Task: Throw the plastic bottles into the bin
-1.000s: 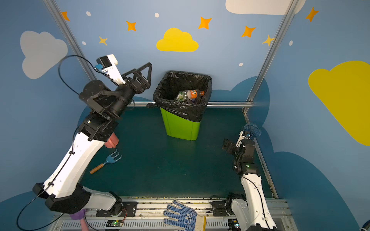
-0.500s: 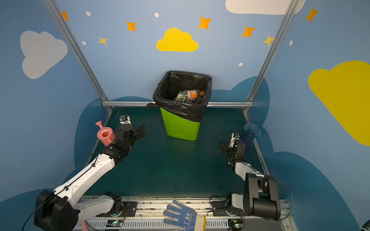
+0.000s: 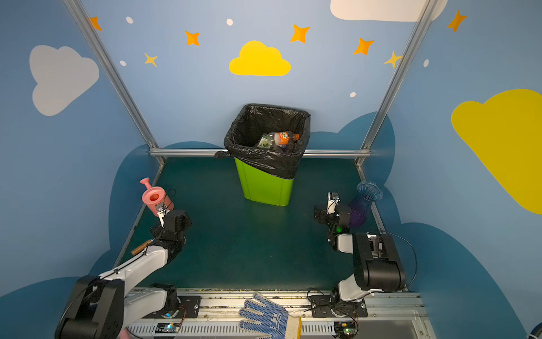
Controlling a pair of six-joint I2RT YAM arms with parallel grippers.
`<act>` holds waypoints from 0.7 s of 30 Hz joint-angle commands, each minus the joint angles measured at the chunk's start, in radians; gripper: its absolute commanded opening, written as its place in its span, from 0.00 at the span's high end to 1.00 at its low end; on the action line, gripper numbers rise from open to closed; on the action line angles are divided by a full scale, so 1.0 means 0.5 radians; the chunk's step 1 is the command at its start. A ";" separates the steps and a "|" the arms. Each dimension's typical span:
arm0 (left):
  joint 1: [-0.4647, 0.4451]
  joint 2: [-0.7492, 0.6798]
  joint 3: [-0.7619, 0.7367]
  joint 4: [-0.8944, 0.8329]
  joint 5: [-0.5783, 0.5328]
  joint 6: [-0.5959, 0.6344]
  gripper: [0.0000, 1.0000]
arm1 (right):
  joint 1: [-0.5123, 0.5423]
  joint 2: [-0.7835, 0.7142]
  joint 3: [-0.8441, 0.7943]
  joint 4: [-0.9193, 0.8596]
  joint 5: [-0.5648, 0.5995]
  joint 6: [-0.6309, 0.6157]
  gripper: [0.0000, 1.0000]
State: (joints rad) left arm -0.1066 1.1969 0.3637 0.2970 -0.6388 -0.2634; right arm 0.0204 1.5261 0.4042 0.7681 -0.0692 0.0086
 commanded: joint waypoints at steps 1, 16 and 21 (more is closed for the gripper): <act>0.082 0.122 -0.026 0.553 0.140 0.162 0.00 | -0.004 -0.036 0.031 -0.019 0.000 -0.038 0.02; 0.244 0.638 0.095 0.911 0.966 0.352 0.00 | 0.005 -0.035 0.023 0.002 0.013 -0.039 0.02; 0.214 0.639 0.092 0.917 0.910 0.364 0.00 | 0.005 -0.034 0.021 -0.001 0.010 -0.039 0.02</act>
State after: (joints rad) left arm 0.0090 1.5223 0.4057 0.7380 -0.1802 -0.1009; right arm 0.0216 1.5261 0.4042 0.7666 -0.0685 -0.0051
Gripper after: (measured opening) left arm 0.998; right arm 0.980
